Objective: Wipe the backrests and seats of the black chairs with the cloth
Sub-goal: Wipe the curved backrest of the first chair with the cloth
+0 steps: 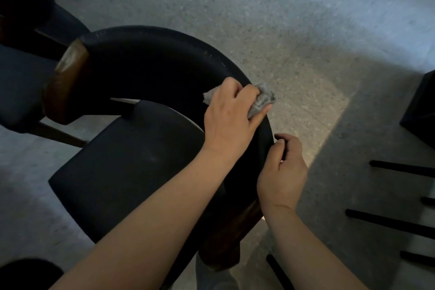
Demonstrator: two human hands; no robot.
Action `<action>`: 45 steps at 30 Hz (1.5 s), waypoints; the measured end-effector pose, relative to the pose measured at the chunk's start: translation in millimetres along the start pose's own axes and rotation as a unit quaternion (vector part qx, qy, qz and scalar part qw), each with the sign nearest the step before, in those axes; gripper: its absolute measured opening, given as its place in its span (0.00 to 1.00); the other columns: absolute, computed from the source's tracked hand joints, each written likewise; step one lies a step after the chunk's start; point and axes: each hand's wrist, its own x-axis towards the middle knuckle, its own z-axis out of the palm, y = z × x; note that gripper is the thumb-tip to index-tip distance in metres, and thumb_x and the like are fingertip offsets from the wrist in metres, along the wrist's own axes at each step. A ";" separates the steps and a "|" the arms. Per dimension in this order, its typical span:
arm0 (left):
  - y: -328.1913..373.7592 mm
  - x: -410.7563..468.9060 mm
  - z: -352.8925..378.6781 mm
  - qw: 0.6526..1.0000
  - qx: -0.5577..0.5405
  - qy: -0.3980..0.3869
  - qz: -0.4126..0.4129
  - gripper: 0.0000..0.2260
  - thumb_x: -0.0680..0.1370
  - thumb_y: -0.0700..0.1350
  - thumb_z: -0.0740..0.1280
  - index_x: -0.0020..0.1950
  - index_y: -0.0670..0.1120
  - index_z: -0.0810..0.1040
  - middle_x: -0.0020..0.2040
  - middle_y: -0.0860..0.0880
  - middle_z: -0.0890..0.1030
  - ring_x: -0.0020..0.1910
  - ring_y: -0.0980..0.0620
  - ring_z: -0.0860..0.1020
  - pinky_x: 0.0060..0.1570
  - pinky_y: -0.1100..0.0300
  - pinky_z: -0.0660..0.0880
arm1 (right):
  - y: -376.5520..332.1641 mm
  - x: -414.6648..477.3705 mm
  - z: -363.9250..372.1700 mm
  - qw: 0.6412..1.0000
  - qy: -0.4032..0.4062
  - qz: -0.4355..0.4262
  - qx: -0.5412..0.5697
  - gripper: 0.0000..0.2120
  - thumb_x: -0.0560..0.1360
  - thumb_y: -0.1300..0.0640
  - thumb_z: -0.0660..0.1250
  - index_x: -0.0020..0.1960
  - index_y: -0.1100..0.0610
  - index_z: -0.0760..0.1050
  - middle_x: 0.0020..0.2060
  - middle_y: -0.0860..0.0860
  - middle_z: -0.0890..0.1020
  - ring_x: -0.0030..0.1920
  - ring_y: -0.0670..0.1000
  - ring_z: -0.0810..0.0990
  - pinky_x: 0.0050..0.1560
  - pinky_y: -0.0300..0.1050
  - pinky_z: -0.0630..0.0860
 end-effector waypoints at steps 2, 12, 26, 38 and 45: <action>-5.3 6.6 0.6 1.000 0.013 0.010 -0.005 0.14 0.75 0.56 0.68 0.50 0.46 0.78 0.47 0.47 0.73 0.42 0.53 0.71 0.35 0.58 0.72 | 0.2 0.7 0.4 1.000 0.003 0.000 -0.001 0.11 0.79 0.53 0.55 0.53 0.53 0.75 0.34 0.39 0.74 0.37 0.35 0.74 0.33 0.27 0.65; -14.3 10.3 21.1 0.975 -0.087 0.111 -0.170 0.17 0.78 0.59 0.61 0.50 0.45 0.77 0.49 0.49 0.73 0.42 0.53 0.75 0.40 0.60 0.70 | 2.0 1.0 1.3 1.000 0.006 0.000 0.000 0.13 0.78 0.53 0.55 0.54 0.54 0.76 0.32 0.41 0.74 0.36 0.39 0.75 0.33 0.28 0.65; -45.9 -6.4 48.2 0.928 -0.127 0.155 -0.313 0.13 0.84 0.51 0.57 0.54 0.42 0.74 0.48 0.50 0.71 0.39 0.57 0.70 0.35 0.69 0.63 | 3.7 0.1 0.9 1.000 0.011 -0.012 0.003 0.12 0.79 0.54 0.54 0.52 0.53 0.76 0.30 0.44 0.74 0.36 0.46 0.74 0.32 0.32 0.67; -101.5 -49.1 65.2 0.896 -0.154 0.012 -0.415 0.11 0.84 0.51 0.55 0.50 0.46 0.70 0.52 0.47 0.74 0.42 0.57 0.71 0.40 0.64 0.64 | 5.1 1.2 0.4 1.000 0.009 -0.022 0.000 0.13 0.79 0.53 0.53 0.52 0.53 0.76 0.30 0.44 0.74 0.35 0.47 0.74 0.30 0.39 0.67; -115.3 -93.7 37.7 0.896 -0.152 -0.065 -0.413 0.12 0.83 0.54 0.58 0.44 0.49 0.73 0.48 0.45 0.77 0.43 0.52 0.75 0.41 0.59 0.67 | 2.7 0.6 0.3 1.000 0.010 -0.023 -0.001 0.13 0.79 0.53 0.53 0.52 0.55 0.76 0.31 0.43 0.74 0.35 0.46 0.74 0.30 0.37 0.66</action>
